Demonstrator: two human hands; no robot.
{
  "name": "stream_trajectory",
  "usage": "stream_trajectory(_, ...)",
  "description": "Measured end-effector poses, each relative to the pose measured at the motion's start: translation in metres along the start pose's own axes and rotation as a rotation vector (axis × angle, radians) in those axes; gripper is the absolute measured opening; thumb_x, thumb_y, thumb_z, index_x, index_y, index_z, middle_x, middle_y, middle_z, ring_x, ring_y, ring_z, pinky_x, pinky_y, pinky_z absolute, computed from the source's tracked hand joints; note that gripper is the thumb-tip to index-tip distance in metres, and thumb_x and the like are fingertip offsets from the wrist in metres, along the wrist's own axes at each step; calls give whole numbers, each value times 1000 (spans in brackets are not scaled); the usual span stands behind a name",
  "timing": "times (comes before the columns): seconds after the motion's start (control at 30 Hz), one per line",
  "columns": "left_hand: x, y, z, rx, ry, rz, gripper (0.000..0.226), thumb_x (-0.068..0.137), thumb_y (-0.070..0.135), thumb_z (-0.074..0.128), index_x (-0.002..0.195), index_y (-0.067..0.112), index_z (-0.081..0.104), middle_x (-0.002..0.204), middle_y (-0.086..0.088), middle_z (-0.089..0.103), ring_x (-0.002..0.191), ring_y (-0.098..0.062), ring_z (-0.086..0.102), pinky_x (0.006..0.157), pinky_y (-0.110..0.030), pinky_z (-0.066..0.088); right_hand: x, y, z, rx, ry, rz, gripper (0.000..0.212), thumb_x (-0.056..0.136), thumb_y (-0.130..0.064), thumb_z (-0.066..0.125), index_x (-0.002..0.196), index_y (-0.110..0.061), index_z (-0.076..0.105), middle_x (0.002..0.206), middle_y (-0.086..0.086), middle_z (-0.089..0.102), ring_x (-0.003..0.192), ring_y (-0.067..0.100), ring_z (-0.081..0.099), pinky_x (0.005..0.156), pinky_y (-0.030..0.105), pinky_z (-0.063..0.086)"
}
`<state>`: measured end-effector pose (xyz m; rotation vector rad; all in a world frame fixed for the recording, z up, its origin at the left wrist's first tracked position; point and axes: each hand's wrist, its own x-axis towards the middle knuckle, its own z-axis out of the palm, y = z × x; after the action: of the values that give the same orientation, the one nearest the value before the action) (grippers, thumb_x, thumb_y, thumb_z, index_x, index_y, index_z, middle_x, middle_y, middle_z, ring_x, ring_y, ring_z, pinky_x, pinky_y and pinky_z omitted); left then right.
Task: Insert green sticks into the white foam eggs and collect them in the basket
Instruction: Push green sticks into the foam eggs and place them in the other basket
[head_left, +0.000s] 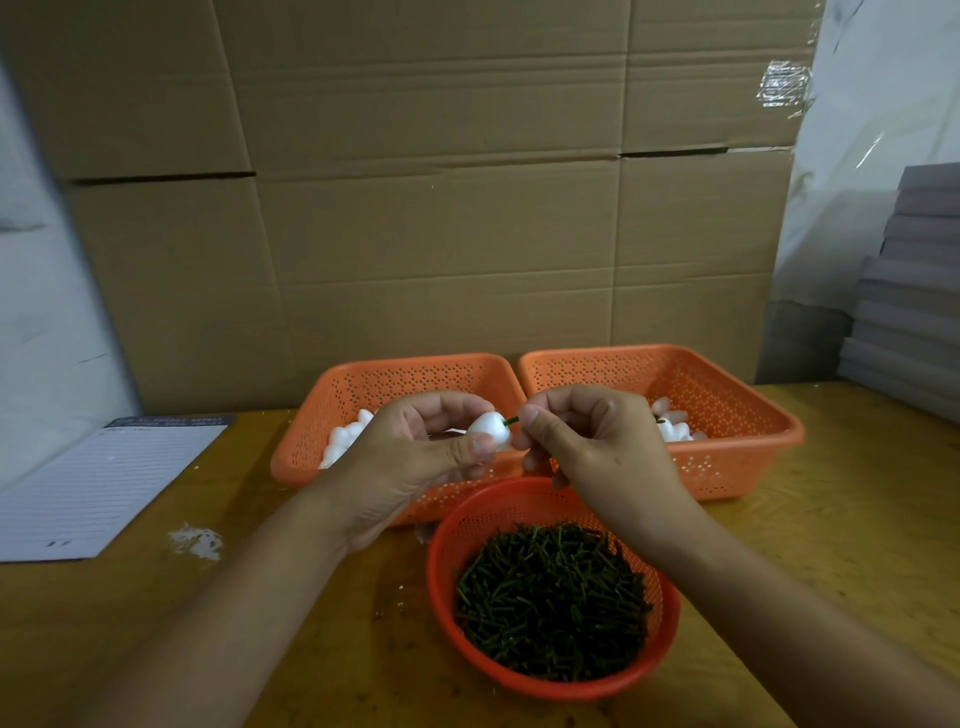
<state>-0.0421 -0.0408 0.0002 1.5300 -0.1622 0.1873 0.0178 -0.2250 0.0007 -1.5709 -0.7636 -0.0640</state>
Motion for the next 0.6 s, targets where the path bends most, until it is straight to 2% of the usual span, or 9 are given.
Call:
stream_trajectory(0.13, 0, -1, 0, 30, 30, -6, 31, 67, 25, 86, 97, 20, 78, 109, -9, 75, 93, -21, 69, 82, -31, 60, 0, 3, 2, 0, -12, 33, 15, 96, -15, 64, 83, -16, 71, 70, 1, 74, 60, 12, 66, 51, 29, 47)
stream_trajectory(0.33, 0, -2, 0, 103, 47, 7, 34, 68, 28, 85, 100, 19, 77, 111, -10, 75, 101, -22, 72, 85, -30, 60, 1, 6, 1, -14, -32, 37, 21, 97, -17, 63, 78, -14, 73, 70, 12, 72, 61, 24, 65, 50, 29, 47)
stream_trajectory(0.6, 1, -4, 0, 184, 62, 47, 38, 72, 20, 83, 108, 8, 73, 107, -11, 76, 100, -23, 73, 86, -30, 59, 1, 6, 0, 30, -47, 87, 18, 96, -14, 63, 82, -12, 72, 69, 7, 73, 57, 11, 65, 47, 21, 48)
